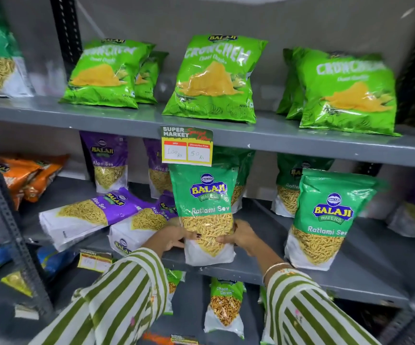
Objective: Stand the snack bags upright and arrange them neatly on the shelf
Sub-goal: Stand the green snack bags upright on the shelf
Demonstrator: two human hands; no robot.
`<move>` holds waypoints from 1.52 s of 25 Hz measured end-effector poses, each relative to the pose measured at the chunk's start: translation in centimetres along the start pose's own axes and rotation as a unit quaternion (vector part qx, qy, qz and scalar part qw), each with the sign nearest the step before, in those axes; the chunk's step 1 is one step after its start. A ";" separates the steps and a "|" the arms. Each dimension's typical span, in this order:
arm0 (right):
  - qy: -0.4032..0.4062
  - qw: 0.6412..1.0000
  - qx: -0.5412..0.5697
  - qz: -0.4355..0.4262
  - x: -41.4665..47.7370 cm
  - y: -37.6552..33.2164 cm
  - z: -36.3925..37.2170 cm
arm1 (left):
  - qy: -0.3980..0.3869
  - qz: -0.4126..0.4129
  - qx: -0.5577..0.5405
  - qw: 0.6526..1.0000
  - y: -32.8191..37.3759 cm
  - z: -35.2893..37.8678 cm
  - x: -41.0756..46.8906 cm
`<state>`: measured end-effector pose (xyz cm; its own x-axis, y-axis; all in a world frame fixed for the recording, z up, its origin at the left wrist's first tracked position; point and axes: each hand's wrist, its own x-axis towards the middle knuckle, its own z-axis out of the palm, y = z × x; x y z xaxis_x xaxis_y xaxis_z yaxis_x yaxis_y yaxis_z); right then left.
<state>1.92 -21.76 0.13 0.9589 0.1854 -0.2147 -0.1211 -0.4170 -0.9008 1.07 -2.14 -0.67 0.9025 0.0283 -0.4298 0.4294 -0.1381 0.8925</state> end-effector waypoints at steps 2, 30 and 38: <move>0.039 0.999 0.000 -0.028 -1.1 0.5 0.5 | -0.002 0.019 0.025 1.000 0.1 -0.1 -0.4; 0.170 0.981 0.079 -0.049 7.9 7.2 -7.5 | 0.033 0.160 0.134 0.977 2.9 9.4 13.2; 0.037 0.980 -0.151 0.123 6.5 6.3 -7.3 | 0.082 0.134 0.253 0.955 1.9 4.3 9.2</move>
<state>9.25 -29.69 -4.16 0.9274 -0.0140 -0.3738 -0.2802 -0.6880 -0.6695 10.02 -6.42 -3.46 0.9887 0.0745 -0.1304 0.1483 -0.6214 0.7694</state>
